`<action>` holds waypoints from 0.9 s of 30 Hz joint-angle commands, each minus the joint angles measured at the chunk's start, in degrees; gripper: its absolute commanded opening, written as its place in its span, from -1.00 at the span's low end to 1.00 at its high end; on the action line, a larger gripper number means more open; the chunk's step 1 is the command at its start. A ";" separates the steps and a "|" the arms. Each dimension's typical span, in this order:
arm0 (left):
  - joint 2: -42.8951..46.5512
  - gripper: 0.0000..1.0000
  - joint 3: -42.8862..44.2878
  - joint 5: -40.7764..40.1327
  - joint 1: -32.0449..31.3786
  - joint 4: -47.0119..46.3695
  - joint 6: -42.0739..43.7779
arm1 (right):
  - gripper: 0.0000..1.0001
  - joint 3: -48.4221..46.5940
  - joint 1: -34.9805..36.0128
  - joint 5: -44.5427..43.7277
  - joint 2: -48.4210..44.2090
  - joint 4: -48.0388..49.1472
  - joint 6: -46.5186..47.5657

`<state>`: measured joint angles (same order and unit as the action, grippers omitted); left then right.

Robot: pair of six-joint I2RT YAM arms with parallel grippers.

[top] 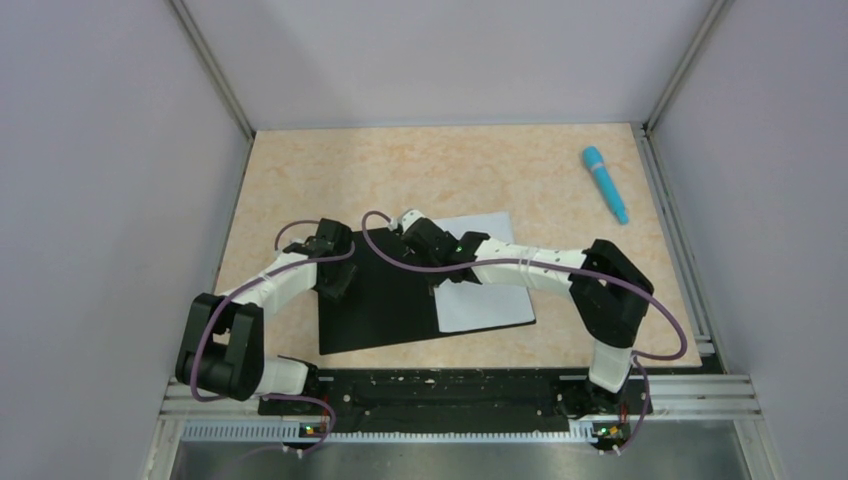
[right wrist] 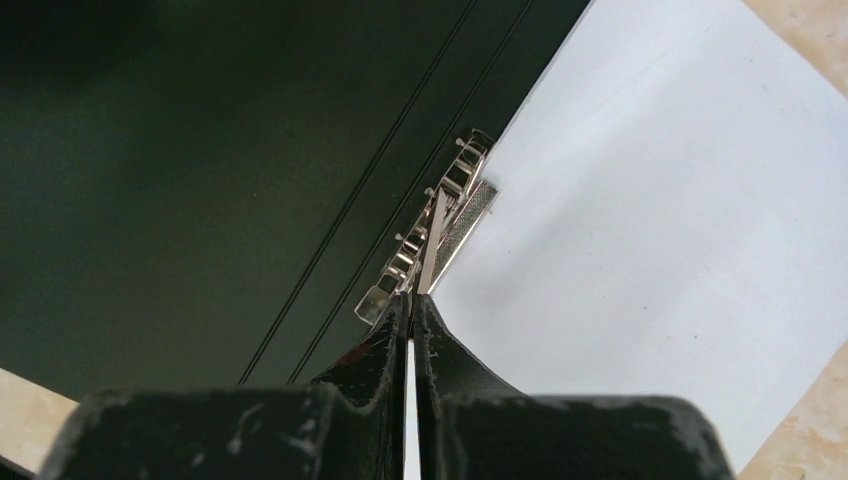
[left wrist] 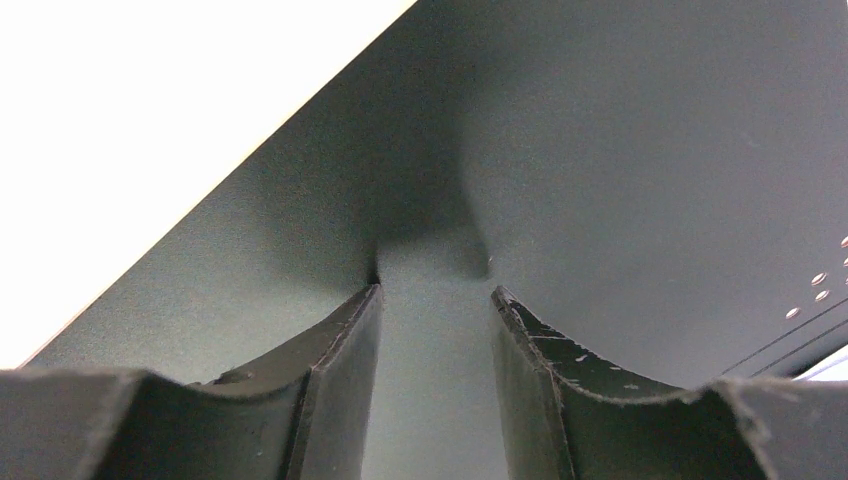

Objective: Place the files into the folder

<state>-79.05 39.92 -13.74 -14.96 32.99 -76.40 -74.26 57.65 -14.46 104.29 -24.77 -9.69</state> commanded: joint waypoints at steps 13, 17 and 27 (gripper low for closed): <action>-4.04 -0.03 -3.25 2.65 0.37 0.33 -0.38 | -1.00 9.46 0.78 2.14 -0.74 -1.02 -3.95; -4.48 -0.03 -3.37 3.50 0.37 -0.26 -0.20 | -1.00 10.31 0.76 2.16 0.19 -0.53 -4.73; -3.82 -0.04 -3.62 3.98 0.37 -1.71 1.64 | -1.00 10.92 0.70 0.51 4.26 -0.44 -6.24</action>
<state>-79.37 40.07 -12.86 -14.59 32.93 -75.29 -67.09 58.17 -12.95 103.26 -18.17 -14.66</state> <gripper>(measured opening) 0.485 0.007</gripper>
